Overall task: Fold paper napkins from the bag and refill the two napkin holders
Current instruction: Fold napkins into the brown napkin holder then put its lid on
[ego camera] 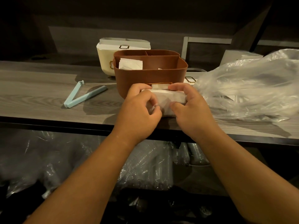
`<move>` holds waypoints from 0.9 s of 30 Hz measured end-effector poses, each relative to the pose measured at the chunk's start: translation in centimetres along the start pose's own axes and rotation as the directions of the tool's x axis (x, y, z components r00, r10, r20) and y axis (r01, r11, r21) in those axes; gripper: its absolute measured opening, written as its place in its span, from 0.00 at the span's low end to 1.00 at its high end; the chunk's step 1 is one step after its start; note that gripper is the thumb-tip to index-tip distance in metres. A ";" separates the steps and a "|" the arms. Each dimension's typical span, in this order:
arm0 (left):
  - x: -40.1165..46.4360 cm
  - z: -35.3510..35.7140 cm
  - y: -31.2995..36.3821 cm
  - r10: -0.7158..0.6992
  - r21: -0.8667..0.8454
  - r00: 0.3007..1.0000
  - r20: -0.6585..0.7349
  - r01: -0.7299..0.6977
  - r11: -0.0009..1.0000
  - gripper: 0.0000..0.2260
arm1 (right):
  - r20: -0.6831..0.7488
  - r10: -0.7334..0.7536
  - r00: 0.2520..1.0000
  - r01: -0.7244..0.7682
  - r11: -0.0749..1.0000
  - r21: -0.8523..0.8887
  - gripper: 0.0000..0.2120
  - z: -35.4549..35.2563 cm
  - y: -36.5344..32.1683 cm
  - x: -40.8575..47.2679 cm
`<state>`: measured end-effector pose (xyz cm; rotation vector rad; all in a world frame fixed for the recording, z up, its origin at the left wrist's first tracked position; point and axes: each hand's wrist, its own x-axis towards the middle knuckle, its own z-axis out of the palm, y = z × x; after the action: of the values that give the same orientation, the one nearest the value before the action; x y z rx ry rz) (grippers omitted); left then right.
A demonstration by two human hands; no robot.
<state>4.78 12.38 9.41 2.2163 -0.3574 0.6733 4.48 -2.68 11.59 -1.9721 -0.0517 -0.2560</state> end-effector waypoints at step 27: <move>0.1 -0.7 0.0 -0.141 -0.256 0.989 -0.045 0.124 0.959 0.12 | 0.013 -0.006 1.000 0.005 0.998 0.069 0.20 -0.1 0.1 0.0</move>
<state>4.64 12.90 9.89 1.9525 -0.2450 0.5891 4.49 -2.86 11.52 -1.9058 -0.0740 -0.2418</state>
